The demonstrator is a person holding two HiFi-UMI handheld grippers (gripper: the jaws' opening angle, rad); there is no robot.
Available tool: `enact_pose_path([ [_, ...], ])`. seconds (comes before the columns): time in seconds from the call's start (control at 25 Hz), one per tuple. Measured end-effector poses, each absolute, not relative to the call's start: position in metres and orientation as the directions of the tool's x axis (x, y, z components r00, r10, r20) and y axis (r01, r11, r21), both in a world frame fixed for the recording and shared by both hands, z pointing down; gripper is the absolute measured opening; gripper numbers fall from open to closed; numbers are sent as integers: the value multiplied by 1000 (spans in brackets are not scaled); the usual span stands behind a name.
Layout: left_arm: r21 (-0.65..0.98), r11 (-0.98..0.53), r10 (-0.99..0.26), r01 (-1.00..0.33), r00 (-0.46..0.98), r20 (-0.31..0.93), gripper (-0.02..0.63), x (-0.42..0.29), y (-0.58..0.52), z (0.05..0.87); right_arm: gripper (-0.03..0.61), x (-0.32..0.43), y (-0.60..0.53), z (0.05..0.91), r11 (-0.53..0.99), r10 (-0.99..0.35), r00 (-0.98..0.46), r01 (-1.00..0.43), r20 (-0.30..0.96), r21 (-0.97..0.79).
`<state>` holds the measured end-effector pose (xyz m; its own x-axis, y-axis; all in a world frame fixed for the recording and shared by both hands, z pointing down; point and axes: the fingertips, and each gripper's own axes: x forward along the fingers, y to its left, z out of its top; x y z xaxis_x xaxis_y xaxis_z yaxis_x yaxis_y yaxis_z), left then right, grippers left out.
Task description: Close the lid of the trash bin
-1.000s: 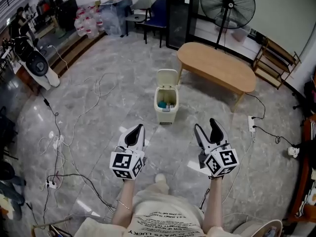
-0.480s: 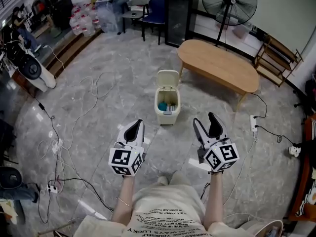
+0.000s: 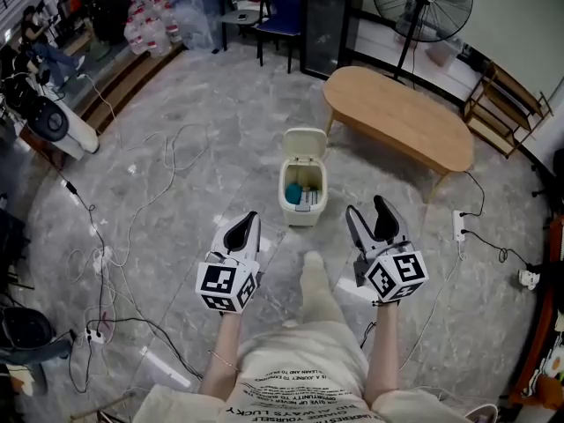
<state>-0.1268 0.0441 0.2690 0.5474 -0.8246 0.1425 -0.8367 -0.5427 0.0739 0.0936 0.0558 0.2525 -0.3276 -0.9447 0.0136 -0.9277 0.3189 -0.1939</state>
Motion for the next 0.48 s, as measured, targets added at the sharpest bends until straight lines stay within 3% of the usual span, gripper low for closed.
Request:
enact_pose_path([
  [0.48,123,-507,-821,-853,521,233,23,-87,-75,300,278,117,-85,285,379,-903,-410,-900,128,-214],
])
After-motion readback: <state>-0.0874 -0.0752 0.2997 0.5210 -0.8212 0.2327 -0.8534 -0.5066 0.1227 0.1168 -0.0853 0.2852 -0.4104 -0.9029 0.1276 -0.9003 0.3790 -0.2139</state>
